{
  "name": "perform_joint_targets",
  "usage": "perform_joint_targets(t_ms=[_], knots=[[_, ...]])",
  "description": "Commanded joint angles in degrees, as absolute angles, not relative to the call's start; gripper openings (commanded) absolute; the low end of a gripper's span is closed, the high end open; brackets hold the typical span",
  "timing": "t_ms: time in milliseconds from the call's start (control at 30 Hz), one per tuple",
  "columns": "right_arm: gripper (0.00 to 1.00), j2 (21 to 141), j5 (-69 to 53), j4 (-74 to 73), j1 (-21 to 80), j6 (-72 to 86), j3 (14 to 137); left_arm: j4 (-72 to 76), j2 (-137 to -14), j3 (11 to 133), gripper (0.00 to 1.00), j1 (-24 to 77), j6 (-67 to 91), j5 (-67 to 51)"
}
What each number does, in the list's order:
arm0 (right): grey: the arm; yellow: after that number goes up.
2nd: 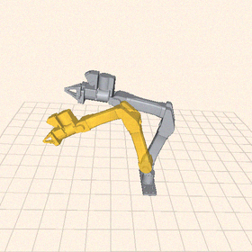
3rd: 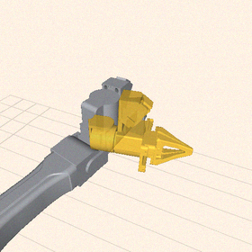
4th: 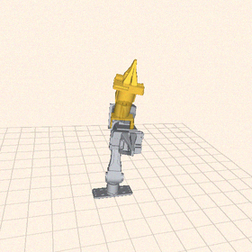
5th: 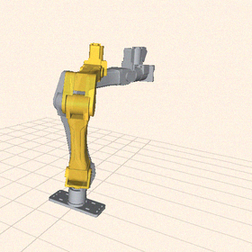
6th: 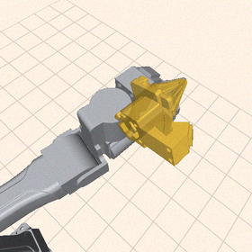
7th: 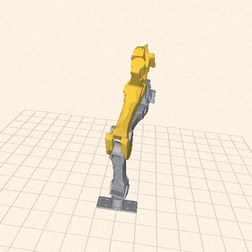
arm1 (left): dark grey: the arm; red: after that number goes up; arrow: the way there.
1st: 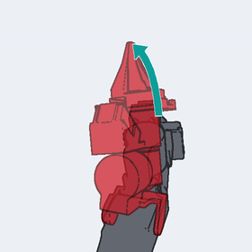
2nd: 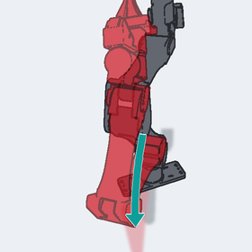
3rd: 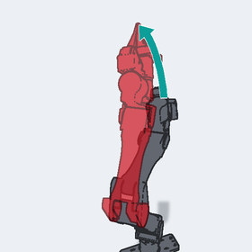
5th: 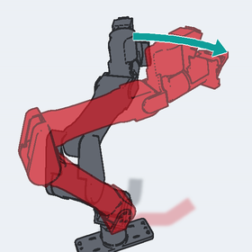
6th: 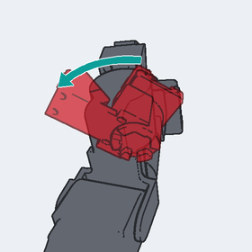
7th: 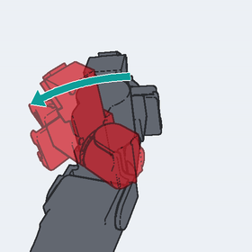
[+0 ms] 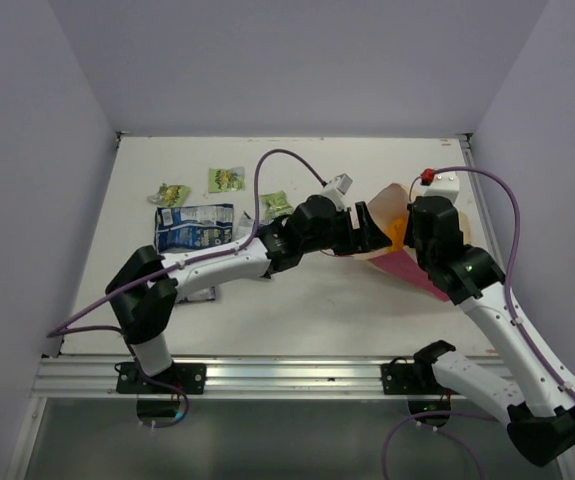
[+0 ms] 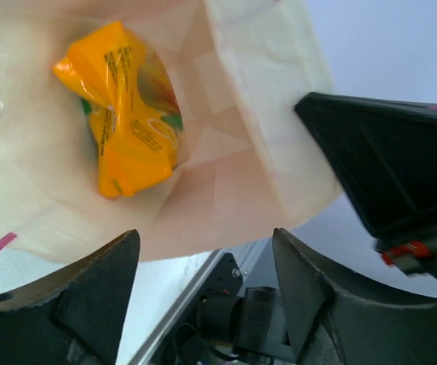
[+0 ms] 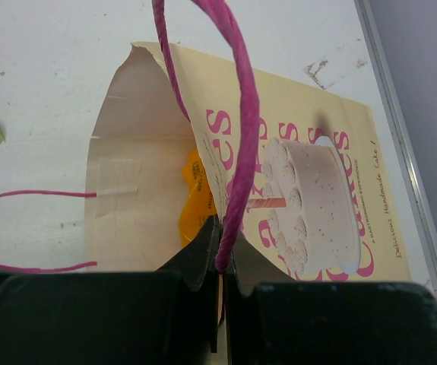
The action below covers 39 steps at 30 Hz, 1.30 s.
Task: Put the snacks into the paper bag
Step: Place the snack in the paper bag, then pick up the snack from the center of the board.
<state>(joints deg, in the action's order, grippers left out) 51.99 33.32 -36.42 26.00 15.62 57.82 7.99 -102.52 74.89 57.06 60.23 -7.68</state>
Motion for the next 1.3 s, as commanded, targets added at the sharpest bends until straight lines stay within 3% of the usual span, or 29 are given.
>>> perform_joint_targets(t_ms=[0, 200, 500, 933, 1267], knots=[[0.00, 50.4, 33.2, -33.0, 26.3, 15.6, 58.0, 4.0, -94.6, 77.1, 0.78, 55.0, 52.0, -2.6], [0.00, 49.8, 31.6, -33.4, 26.2, 14.8, 58.3, -7.0, -86.2, 75.9, 0.90, 50.5, 43.9, 2.0], [0.00, 49.7, 28.5, -35.4, 26.3, 13.2, 61.0, -18.4, -73.7, 65.2, 1.00, 40.2, 36.9, 7.5], [0.00, 46.6, 23.5, -35.9, 26.2, 13.3, 60.6, -17.8, -61.2, 45.3, 1.00, 25.4, 40.9, 4.6], [0.00, 46.3, 20.3, -35.4, 26.1, 13.3, 60.5, -28.3, -65.0, 42.2, 0.98, 23.3, 36.2, 20.3]])
